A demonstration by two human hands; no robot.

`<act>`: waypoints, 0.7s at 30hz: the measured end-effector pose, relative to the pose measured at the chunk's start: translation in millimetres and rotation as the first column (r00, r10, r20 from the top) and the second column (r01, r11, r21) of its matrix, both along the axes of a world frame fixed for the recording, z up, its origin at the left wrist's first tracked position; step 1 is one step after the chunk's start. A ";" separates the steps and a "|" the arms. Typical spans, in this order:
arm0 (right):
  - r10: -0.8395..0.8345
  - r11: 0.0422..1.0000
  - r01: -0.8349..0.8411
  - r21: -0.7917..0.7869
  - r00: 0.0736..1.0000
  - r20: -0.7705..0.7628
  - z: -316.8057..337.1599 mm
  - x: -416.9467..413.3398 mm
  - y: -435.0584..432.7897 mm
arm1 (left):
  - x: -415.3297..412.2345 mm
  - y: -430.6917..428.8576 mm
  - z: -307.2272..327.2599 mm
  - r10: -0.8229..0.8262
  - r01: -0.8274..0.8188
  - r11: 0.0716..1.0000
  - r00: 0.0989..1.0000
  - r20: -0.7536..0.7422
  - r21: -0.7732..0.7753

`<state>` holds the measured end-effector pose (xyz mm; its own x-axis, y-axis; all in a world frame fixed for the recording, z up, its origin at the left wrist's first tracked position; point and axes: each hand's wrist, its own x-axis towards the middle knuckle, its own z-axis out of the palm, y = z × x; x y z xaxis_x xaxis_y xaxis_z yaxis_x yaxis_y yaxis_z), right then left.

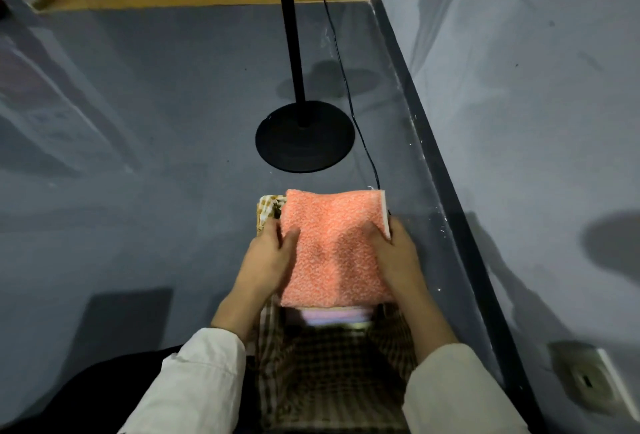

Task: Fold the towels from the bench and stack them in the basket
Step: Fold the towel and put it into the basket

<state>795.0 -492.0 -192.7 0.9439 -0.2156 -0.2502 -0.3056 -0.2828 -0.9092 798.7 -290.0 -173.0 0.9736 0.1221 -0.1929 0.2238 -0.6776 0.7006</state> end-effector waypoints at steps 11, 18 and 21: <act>0.152 0.873 -0.147 -0.464 0.988 -0.027 1.5 -5.3 16.4 | -3.3 10.0 1.5 -0.124 0.105 0.936 0.992 0.034 0.337; 0.308 0.843 -0.219 -0.492 0.945 0.108 46.4 -10.4 56.3 | -23.0 28.8 51.2 -0.155 0.103 0.893 0.984 0.085 0.439; 0.387 0.851 -0.276 -0.447 0.905 0.179 69.4 -13.4 92.7 | -44.3 61.9 78.5 -0.091 0.023 0.883 0.988 0.123 0.468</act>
<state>781.6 -399.3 -123.3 0.9946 0.0933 0.0454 0.0970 -0.6815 -0.7254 754.4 -228.0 -94.5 0.9941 0.1078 0.0083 0.0993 -0.9411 0.3231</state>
